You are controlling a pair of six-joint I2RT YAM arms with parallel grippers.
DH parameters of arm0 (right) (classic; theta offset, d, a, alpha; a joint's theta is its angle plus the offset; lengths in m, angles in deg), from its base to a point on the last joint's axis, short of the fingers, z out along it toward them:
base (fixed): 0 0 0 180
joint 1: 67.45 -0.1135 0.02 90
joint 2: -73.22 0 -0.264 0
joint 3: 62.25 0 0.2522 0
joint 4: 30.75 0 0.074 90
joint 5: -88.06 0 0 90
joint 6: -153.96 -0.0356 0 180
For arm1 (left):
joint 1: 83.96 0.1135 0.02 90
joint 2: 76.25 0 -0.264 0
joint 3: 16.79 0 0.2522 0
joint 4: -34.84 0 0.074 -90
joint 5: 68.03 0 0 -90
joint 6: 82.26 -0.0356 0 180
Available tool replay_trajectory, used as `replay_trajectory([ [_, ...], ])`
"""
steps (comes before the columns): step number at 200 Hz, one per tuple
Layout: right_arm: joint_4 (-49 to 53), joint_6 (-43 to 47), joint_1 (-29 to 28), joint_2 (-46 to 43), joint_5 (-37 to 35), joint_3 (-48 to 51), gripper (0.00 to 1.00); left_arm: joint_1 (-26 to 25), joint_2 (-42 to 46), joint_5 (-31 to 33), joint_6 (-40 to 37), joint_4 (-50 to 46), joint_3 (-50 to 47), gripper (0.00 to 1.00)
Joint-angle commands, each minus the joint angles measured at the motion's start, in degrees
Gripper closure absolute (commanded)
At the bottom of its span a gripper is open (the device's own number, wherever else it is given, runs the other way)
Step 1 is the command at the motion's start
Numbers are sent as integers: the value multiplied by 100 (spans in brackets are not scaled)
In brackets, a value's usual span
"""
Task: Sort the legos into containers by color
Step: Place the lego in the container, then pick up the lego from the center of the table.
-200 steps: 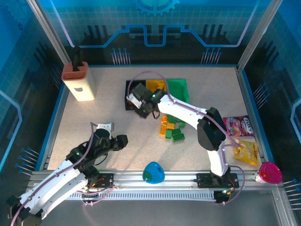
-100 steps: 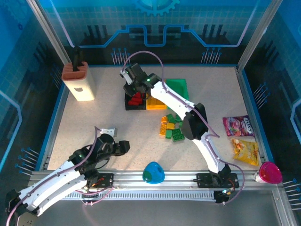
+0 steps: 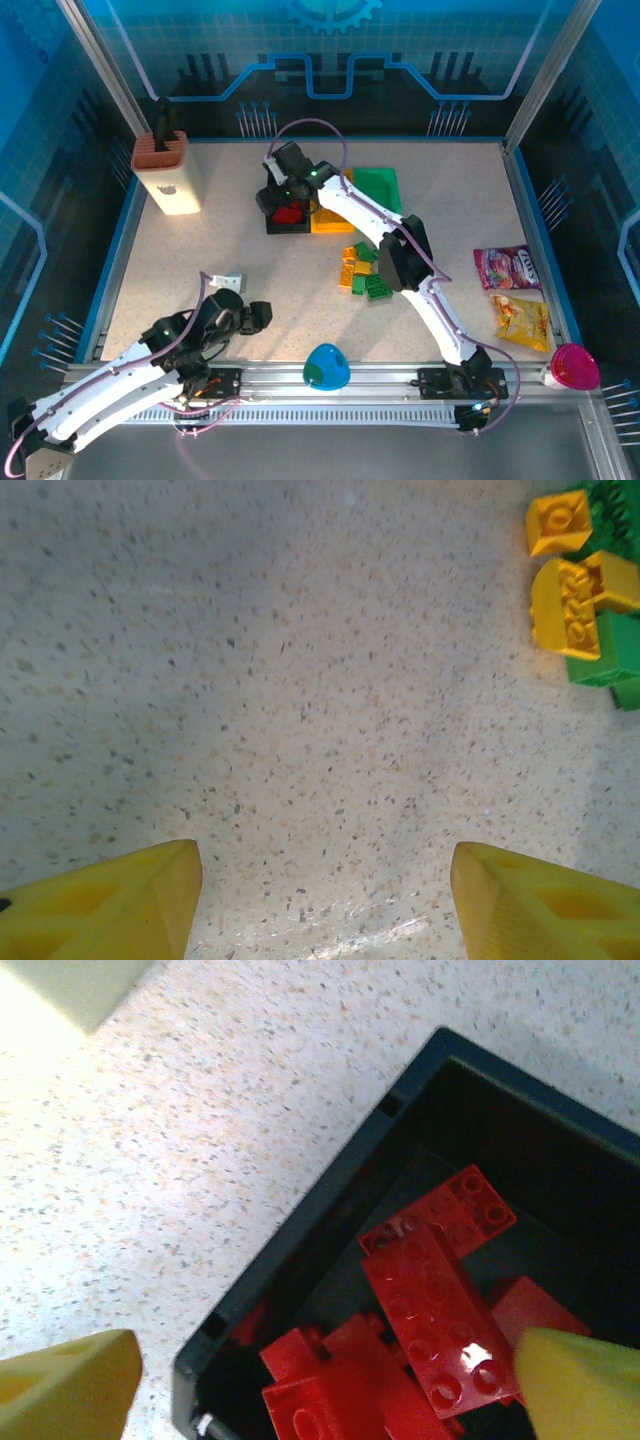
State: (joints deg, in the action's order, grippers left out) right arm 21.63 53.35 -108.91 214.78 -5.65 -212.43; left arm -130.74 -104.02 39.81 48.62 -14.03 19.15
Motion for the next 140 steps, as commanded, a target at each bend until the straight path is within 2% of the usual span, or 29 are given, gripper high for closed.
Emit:
replay_trajectory([
  [1, -463, 166, -166, -1172, 137, 457, 0, -51, -131, 414, -421, -276, 596, 33],
  [26, -738, 284, -256, -2164, -86, 1541, 0, -59, -514, 500, -820, -211, 1017, 33],
  [56, -1594, 307, -337, -3721, -470, 3612, 0, -59, -1138, 289, -1228, 171, 1419, 32],
  [107, -2112, -54, -246, -5900, -1189, 6272, 0, -59, -2667, -593, -1296, 1078, 2084, 29],
  [140, -2367, -578, -184, -7071, -1374, 7821, 0, -66, -4091, -1116, -1342, 979, 2944, 30],
])
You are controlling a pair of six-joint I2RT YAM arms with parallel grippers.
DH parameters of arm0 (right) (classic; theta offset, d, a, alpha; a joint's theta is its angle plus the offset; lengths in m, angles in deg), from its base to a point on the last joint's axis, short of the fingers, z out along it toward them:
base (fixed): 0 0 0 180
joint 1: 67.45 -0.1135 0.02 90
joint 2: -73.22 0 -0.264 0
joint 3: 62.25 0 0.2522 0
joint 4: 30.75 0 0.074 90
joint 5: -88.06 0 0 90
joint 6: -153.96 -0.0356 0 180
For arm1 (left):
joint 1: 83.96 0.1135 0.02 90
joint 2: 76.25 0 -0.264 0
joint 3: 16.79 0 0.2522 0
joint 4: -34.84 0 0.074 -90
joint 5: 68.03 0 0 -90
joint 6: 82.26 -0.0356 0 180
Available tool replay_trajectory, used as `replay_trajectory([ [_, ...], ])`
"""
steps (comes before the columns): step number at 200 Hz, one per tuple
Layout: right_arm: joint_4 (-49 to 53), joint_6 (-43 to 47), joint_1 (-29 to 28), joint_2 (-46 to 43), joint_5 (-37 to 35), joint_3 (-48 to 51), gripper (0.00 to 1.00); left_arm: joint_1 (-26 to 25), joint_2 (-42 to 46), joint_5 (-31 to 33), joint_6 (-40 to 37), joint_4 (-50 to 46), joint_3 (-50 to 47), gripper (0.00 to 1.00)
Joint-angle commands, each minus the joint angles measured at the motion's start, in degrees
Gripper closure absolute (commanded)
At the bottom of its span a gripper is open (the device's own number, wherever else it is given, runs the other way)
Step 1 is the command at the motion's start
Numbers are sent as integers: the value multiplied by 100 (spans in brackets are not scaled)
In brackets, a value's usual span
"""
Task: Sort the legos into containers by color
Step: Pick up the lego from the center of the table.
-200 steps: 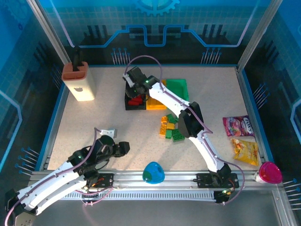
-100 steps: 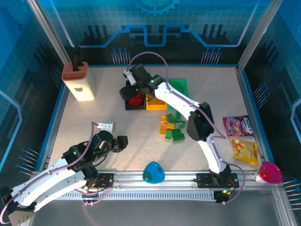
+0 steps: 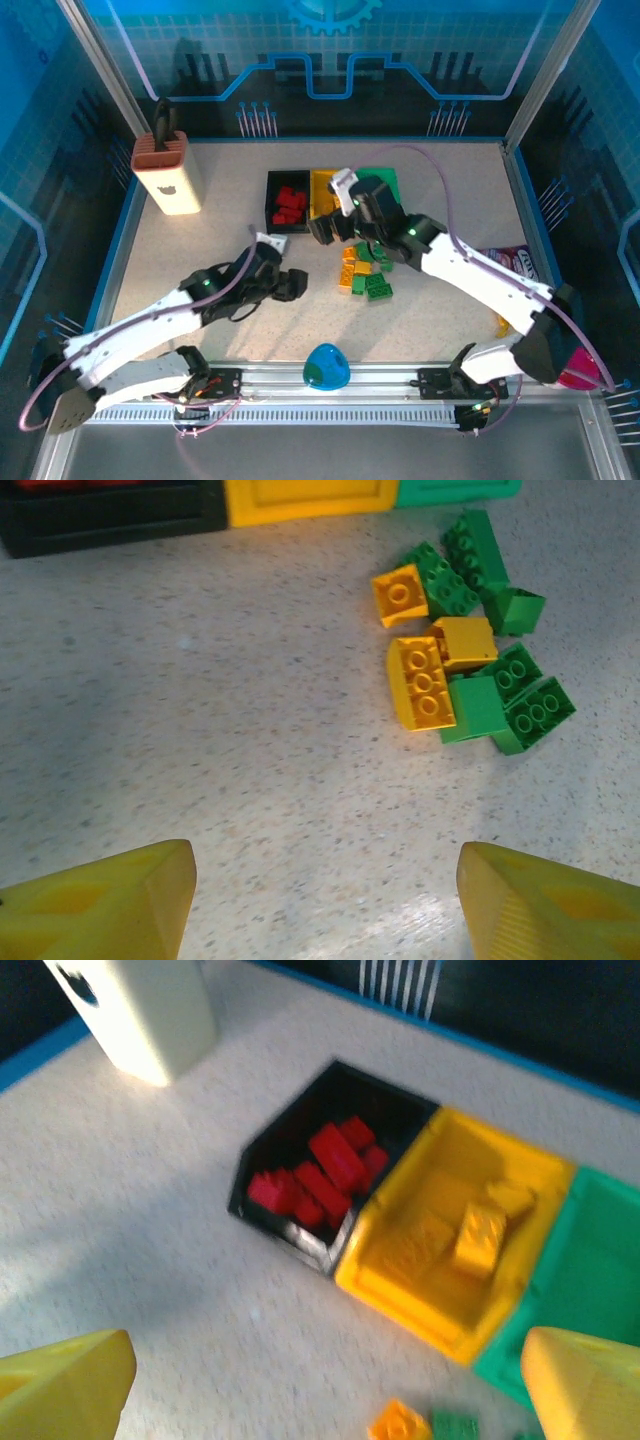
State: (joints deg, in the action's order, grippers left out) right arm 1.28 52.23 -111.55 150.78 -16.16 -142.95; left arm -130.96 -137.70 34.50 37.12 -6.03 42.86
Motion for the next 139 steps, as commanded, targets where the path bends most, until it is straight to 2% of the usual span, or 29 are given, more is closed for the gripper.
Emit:
replay_trajectory([
  [1, -341, -477, 83, -716, -316, 914, 0, -40, -760, -594, -194, 171, 593, 30],
  [28, -450, -871, 208, -1541, -236, 2029, 0, -39, -1593, -766, -259, 92, 1140, 32],
  [60, -270, -1267, 283, -2432, -403, 2839, 0, -10, -2546, -761, -374, -85, 1769, 40],
  [112, 249, -1646, 477, -3649, -544, 3557, 0, 374, -3870, -1279, -361, 211, 2269, 50],
  [139, 546, -1641, 596, -4042, -615, 3703, 0, 399, -4308, -1380, -401, 268, 2463, 50],
])
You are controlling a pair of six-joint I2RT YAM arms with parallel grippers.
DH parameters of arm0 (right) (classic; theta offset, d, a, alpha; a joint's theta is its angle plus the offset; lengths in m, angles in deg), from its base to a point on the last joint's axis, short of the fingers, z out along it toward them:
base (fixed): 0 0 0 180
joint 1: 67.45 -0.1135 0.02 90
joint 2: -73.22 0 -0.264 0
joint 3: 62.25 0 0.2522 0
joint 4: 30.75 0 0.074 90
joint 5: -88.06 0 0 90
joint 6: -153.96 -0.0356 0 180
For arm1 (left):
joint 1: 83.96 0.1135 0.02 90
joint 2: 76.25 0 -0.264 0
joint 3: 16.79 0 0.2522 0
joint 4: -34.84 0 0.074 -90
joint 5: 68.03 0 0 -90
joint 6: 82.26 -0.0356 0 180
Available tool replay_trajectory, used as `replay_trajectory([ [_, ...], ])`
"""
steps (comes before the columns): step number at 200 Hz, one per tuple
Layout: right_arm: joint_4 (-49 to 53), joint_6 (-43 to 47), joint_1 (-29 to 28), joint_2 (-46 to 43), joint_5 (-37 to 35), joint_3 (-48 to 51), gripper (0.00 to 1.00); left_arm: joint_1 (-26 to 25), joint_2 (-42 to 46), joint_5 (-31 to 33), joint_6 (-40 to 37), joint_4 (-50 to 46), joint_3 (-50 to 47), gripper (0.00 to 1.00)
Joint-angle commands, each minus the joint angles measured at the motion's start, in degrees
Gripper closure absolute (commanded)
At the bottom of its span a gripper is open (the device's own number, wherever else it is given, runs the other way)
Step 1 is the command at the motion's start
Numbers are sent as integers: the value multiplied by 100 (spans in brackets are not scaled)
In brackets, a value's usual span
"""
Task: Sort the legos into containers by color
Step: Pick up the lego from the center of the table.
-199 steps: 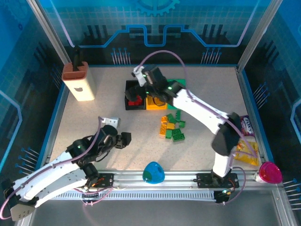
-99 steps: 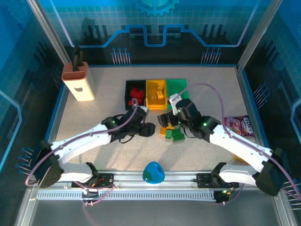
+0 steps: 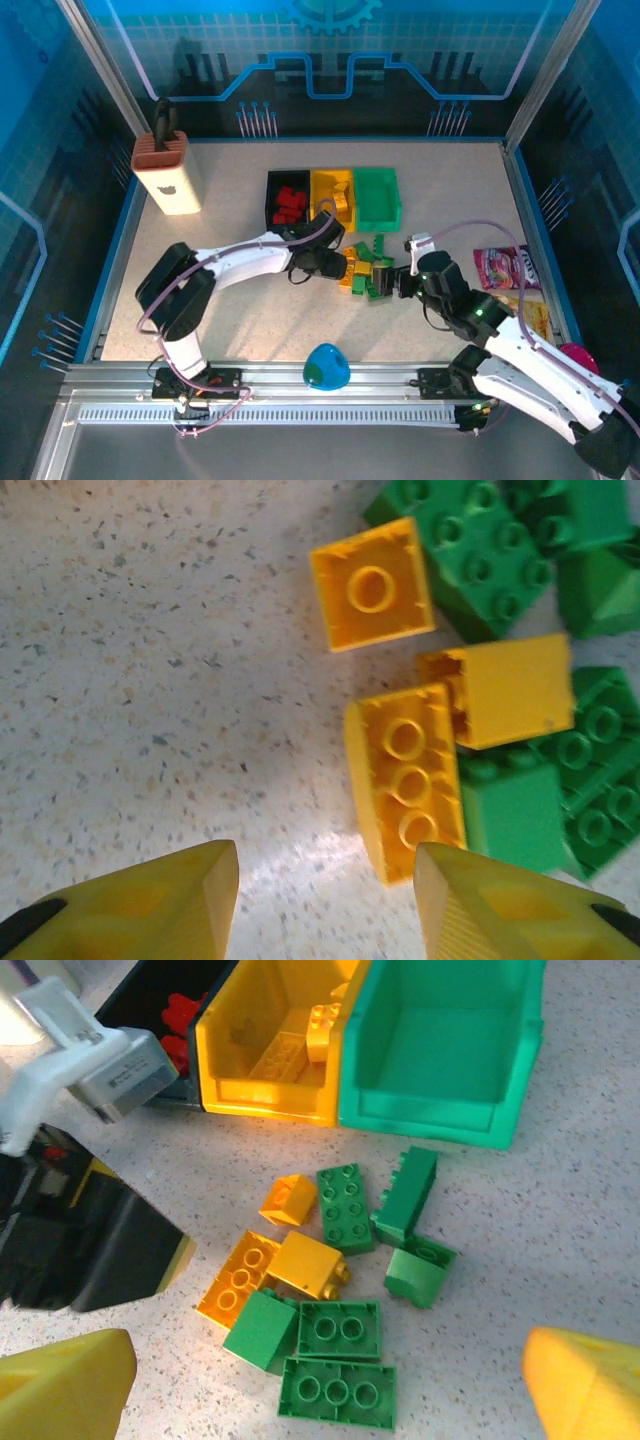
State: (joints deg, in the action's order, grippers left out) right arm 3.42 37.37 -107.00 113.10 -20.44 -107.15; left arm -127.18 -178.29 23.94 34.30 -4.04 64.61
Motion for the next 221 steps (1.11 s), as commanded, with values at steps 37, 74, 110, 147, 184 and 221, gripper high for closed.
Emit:
replay_trajectory([
  [37, 430, -153, 363, -573, -42, 242, 0, 9, -565, -495, -127, 121, 389, 50],
  [74, 355, -156, 470, -551, 96, 305, 0, -124, -704, -383, -119, 110, 497, 49],
  [110, 339, -130, 514, -525, 199, 293, 0, -213, -967, -353, -115, 84, 673, 49],
  [147, 473, -93, 529, -566, 215, 231, 0, -222, -1231, -249, -142, 22, 824, 49],
  [184, 490, -101, 536, -621, 230, 224, 0, -222, -1415, 24, -153, -192, 961, 53],
  [221, 475, -92, 546, -602, 239, 222, 0, -219, -1248, 258, -177, -348, 838, 66],
])
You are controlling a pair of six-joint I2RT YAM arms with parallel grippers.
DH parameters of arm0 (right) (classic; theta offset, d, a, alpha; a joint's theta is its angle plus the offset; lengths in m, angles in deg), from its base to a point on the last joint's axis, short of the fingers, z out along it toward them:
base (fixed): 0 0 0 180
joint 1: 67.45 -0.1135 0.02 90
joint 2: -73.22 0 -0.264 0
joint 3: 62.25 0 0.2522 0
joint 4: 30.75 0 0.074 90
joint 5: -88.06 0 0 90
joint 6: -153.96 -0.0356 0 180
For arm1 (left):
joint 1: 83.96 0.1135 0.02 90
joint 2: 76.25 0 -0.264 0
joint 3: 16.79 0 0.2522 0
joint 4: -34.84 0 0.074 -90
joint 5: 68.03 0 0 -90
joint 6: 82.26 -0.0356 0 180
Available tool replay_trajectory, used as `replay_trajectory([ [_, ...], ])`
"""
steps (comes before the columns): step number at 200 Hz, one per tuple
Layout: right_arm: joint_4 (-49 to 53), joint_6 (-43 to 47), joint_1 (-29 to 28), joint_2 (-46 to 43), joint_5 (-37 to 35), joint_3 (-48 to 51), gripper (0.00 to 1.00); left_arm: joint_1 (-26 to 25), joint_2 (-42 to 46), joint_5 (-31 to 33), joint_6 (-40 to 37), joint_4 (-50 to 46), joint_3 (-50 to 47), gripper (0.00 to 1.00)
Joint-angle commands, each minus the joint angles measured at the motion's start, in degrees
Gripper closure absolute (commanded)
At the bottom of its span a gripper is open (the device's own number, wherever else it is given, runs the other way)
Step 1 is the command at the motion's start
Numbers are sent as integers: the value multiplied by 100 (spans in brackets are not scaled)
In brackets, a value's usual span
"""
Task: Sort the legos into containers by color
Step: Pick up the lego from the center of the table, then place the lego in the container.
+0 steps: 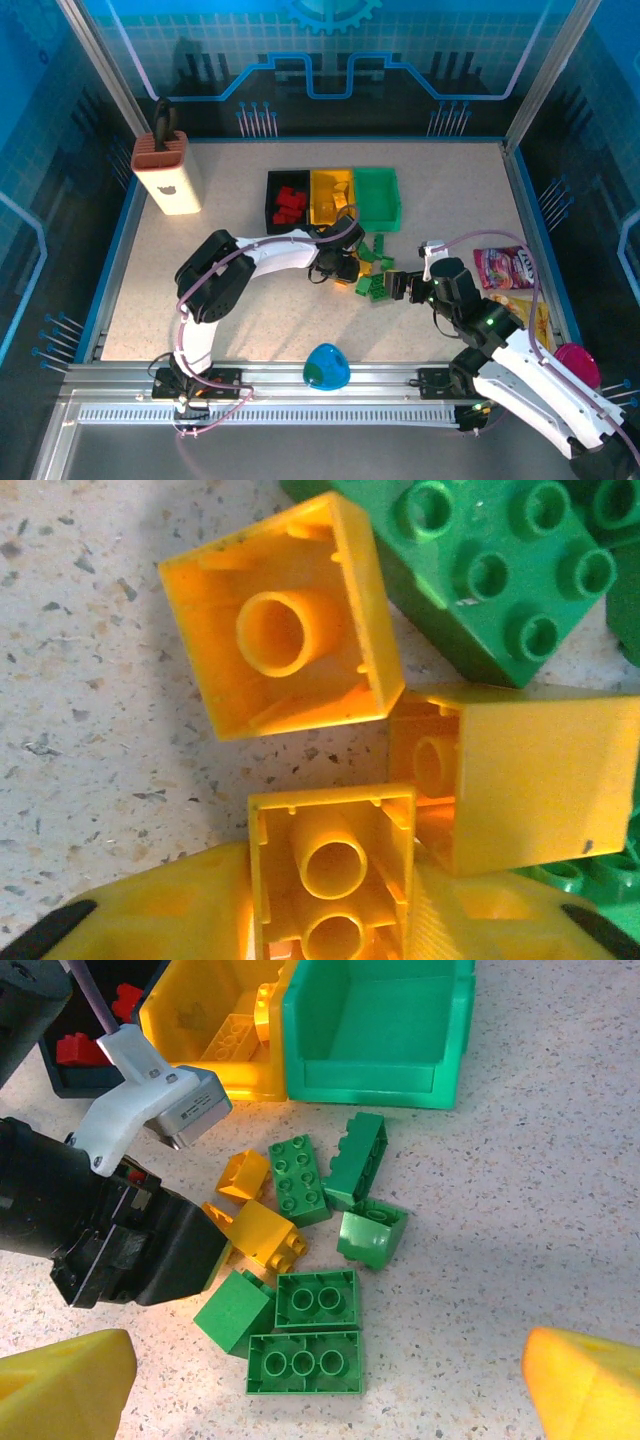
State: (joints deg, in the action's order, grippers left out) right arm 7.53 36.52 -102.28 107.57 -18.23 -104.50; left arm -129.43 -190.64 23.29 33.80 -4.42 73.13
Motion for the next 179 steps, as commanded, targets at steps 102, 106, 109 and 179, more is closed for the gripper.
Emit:
replay_trajectory([
  [102, -112, -197, 121, 54, 138, 112, 0, 907, 1333, 418, -488, -683, 483, 70],
  [106, -113, -223, 117, 63, 150, 130, 0, 971, 1289, 416, -524, -714, 597, 70],
  [109, -118, -240, 119, 63, 172, 142, 0, 1013, 1250, 413, -551, -738, 689, 70],
  [179, 78, -500, 118, -262, 285, 413, 0, 1609, -65, 428, -813, -1129, 2591, 69],
])
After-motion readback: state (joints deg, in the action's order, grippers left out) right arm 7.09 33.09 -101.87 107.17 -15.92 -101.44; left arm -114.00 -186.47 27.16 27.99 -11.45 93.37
